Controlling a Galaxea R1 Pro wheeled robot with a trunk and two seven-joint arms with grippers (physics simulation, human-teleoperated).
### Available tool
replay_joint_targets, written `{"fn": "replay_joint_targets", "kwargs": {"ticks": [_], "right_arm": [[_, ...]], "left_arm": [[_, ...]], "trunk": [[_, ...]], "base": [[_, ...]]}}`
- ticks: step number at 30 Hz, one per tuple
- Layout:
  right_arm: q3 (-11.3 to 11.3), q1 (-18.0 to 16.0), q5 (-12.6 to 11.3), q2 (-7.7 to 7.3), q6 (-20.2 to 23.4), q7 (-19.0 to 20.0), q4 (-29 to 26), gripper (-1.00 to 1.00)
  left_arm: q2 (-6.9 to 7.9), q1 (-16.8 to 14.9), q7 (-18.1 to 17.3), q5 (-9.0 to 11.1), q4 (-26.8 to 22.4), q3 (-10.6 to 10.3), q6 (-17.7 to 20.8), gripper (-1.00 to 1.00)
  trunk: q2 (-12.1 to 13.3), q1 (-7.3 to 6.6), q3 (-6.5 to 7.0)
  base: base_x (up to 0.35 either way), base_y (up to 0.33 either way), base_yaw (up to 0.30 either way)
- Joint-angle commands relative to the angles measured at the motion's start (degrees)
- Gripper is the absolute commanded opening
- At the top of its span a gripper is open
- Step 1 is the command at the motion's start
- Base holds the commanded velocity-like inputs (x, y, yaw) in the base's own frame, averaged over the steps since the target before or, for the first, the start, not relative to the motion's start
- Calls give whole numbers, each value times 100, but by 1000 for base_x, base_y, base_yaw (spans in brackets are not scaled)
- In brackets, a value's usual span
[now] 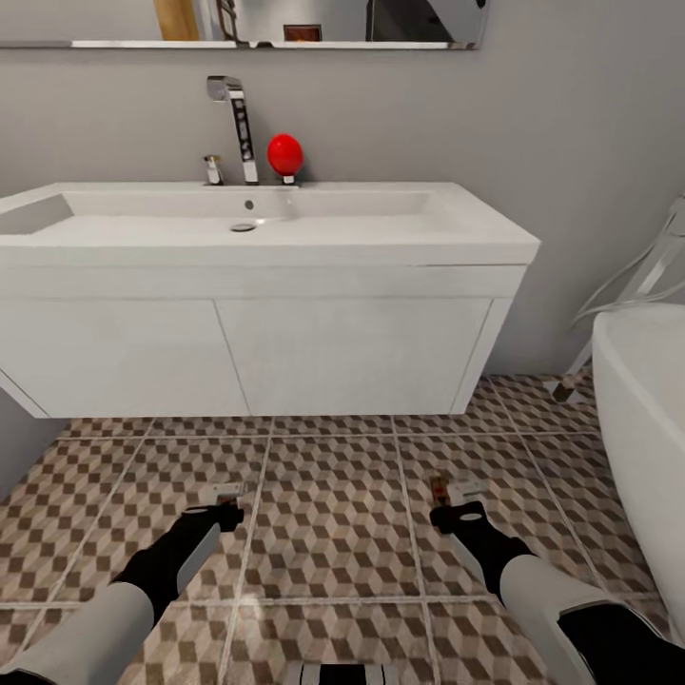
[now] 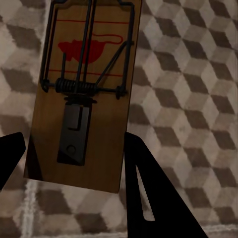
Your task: Take the four mousetraps from the cabinet in the bathroom and place them on the bathroom floor. Make sure all four end up on the same floor surface, and ensure that at least two of them are either under or directly next to the same bathroom sink.
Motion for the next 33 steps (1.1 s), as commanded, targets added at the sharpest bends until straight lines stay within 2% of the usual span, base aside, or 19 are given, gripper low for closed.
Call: {"fn": "replay_joint_targets", "kwargs": {"ticks": [1, 15, 23, 33], "right_arm": [[38, -1, -8, -6, 22, -28, -8, -100], [55, -1, 49, -2, -34, -15, -15, -100], [53, -1, 29, 32, -30, -49, -5, -100], [40, 0, 19, 21, -27, -55, -2, -100]], "left_arm": [[9, -3, 60, 54, -18, -48, 18, -100], [10, -3, 67, 55, -171, -52, 15, -100], [7, -3, 88, 55, -182, -53, -221, -100], [-5, -3, 95, 50, -181, -56, -347, -100]], "trunk": [[-4, 1, -27], [-22, 37, -338], [-22, 37, -338], [-22, 37, -338]], "base": [[0, 0, 0], [0, 0, 0], [0, 0, 13], [0, 0, 157]]}}
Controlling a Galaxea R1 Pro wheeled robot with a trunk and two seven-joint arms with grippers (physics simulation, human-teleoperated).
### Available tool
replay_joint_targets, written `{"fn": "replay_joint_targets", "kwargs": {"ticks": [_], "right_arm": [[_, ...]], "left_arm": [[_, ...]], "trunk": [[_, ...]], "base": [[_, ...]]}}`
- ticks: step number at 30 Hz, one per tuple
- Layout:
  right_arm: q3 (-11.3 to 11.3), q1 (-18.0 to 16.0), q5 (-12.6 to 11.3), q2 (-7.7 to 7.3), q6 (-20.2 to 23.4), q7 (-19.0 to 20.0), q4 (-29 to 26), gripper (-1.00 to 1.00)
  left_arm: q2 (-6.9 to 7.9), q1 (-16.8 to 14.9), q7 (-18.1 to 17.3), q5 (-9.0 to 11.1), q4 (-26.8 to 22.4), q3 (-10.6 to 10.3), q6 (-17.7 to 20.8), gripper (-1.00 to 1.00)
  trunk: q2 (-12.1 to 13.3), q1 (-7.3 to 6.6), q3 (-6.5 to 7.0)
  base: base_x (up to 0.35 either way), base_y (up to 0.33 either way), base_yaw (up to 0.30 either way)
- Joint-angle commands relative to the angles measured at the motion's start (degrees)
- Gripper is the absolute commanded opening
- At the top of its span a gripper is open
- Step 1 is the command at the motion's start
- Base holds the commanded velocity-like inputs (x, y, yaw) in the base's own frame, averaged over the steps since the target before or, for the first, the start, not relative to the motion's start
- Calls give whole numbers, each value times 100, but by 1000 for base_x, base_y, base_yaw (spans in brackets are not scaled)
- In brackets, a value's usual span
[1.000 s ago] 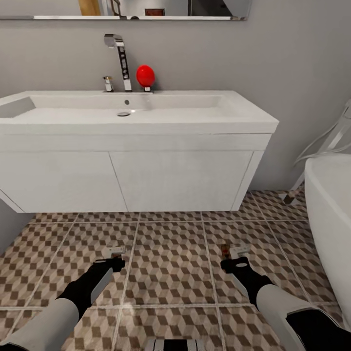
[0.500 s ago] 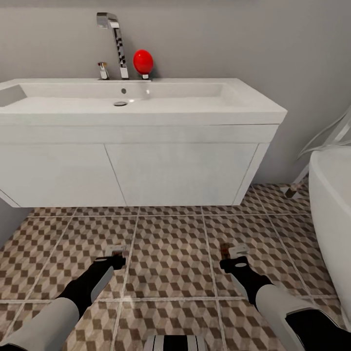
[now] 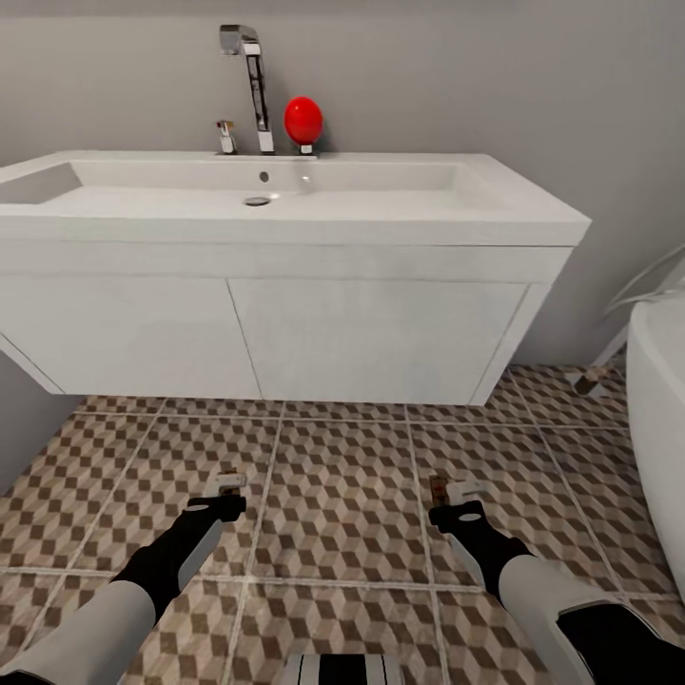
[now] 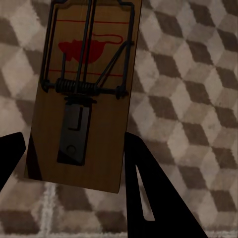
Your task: Take the four mousetraps from the cabinet in the bathroom and place them on the bathroom floor. Make sure all four end up on the same floor surface, and ensure that at least two of them are either under or directly next to the same bathroom sink.
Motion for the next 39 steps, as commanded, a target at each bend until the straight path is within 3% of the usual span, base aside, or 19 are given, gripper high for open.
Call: {"fn": "replay_joint_targets", "kwargs": {"ticks": [1, 19, 25, 29, 33, 39], "right_arm": [[45, -1, -2, -3, 42, -31, -11, -100], [53, -2, 32, 13, 37, -37, -18, -100], [34, -2, -6, -10, 31, -39, -16, -100], [-186, -2, -223, -42, 40, -35, -12, -100], [-449, -1, -386, -140, -58, -32, -11, -100], [-479, -2, -381, -166, -188, -31, -11, -100]], "left_arm": [[8, -3, 63, 55, -12, -49, 19, -100], [-10, -3, 67, 50, -23, -49, 16, -100], [-94, -3, 75, 9, -194, -55, 29, -100], [-235, -17, 58, -7, -294, -64, 69, -100], [-277, -45, 9, -9, -212, -70, 92, -100], [-253, -55, 20, -13, -241, -75, 81, -100]], "trunk": [[-2, -1, -4], [-2, -1, -4], [-2, -1, -4], [-2, -1, -4], [-2, -1, -4], [-2, -1, -4]], "base": [[0, 0, 29], [0, 0, 4], [0, 0, 0], [0, 0, 0], [0, 0, 0], [0, 0, 0]]}}
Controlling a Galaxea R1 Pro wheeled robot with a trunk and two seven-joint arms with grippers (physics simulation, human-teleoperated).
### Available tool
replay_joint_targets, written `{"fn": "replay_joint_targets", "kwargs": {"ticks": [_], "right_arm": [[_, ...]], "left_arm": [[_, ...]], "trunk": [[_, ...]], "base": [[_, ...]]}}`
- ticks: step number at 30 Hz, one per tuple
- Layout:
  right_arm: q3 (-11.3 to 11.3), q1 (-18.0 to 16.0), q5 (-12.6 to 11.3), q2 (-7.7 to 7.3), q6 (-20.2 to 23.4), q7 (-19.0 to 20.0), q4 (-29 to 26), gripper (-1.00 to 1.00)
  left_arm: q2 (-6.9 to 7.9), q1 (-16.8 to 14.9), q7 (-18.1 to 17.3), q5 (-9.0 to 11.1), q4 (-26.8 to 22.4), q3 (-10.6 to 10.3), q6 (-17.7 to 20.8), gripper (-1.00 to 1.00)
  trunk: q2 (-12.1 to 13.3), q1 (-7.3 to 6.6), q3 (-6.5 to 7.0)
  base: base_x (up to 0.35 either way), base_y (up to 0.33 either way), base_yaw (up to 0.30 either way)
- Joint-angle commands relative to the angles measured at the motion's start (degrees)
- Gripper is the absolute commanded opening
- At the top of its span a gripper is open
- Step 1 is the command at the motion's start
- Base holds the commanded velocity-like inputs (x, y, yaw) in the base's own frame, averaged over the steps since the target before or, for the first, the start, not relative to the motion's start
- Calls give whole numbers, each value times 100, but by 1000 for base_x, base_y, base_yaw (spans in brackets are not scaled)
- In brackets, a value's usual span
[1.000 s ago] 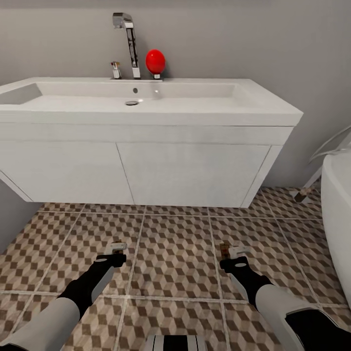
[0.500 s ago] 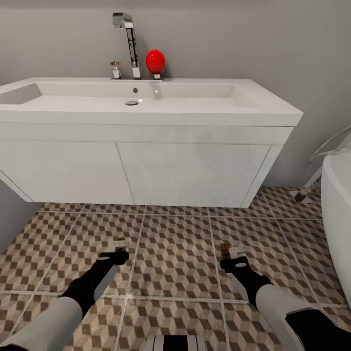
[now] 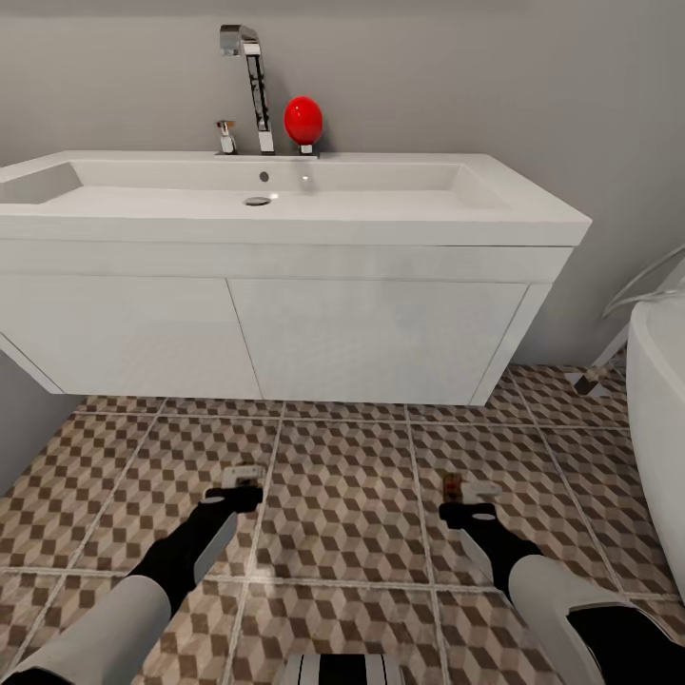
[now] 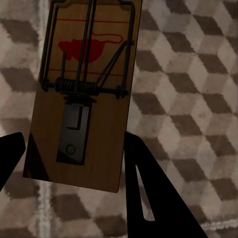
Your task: Take the four mousetraps from the cabinet in the bathroom and place them on the bathroom floor. Make sure all four end up on the same floor surface, and ensure that at least two of them are either under or directly next to the same bathroom sink.
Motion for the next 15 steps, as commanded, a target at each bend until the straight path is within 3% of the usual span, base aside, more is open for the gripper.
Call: {"fn": "replay_joint_targets", "kwargs": {"ticks": [1, 15], "right_arm": [[48, 0, -38, -5, 26, -26, -11, -100], [86, 0, -29, 8, 63, -33, -13, -100]], "left_arm": [[5, -4, 76, 56, -40, -47, 29, -100], [-79, -4, 107, 60, -67, -72, 63, -100]], "trunk": [[-2, -1, -4], [-4, 4, -49]], "base": [[0, 0, 0], [0, 0, 0]]}}
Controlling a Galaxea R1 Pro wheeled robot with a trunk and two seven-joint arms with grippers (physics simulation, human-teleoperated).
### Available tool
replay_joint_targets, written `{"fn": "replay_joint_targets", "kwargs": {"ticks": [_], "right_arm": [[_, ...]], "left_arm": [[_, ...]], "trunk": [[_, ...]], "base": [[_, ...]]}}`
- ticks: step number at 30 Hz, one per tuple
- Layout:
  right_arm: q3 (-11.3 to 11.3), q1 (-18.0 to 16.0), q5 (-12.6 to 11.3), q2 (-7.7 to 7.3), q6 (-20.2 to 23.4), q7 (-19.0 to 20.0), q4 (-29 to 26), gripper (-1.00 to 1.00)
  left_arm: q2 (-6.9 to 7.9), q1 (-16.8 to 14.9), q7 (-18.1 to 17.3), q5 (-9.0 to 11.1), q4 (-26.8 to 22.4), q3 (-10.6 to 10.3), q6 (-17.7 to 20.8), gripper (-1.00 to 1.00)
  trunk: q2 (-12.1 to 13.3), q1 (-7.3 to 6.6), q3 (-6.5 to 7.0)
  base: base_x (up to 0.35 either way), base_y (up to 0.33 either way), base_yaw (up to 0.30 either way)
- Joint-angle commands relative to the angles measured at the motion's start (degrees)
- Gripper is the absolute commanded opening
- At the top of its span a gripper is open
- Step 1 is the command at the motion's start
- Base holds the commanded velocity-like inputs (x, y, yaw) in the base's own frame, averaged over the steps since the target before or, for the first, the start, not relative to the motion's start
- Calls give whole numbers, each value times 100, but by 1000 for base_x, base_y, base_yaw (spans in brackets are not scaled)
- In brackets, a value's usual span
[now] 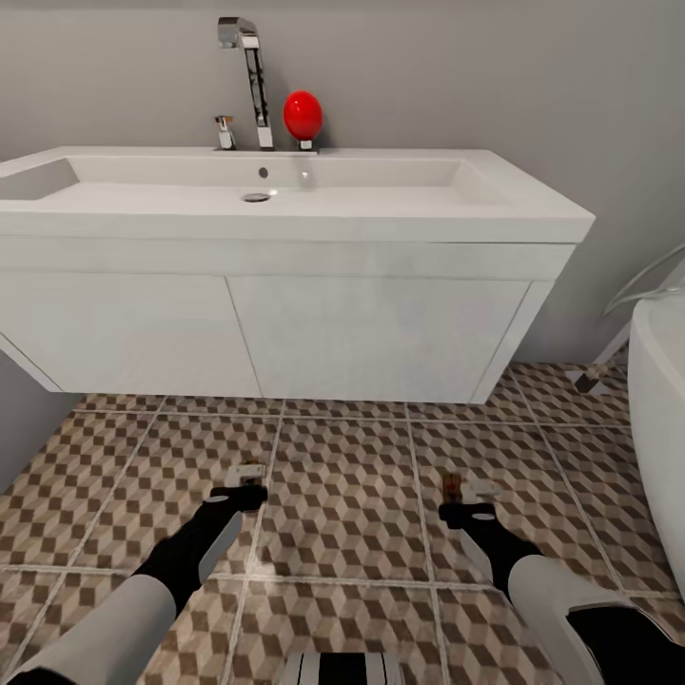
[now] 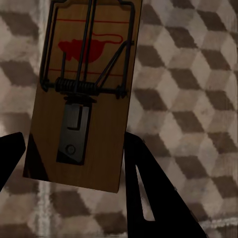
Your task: Take the four mousetraps from the cabinet in the bathroom and place them on the bathroom floor. Make sure all four end up on the same floor surface, and ensure that at least two of them are either under or directly next to the same bathroom sink.
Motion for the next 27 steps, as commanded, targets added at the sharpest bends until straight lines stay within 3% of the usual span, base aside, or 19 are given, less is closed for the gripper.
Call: {"fn": "replay_joint_targets", "kwargs": {"ticks": [1, 27], "right_arm": [[56, 1, -32, 1, 45, -24, -14, -100], [81, -1, 10, 8, 93, 16, -27, -100]], "left_arm": [[11, -4, 64, 59, 8, -42, 20, -100], [45, -4, 81, 104, 120, -13, 21, -100]], "trunk": [[-3, 1, -27], [-38, 68, -603]], "base": [[0, 0, 0], [0, 0, 0]]}}
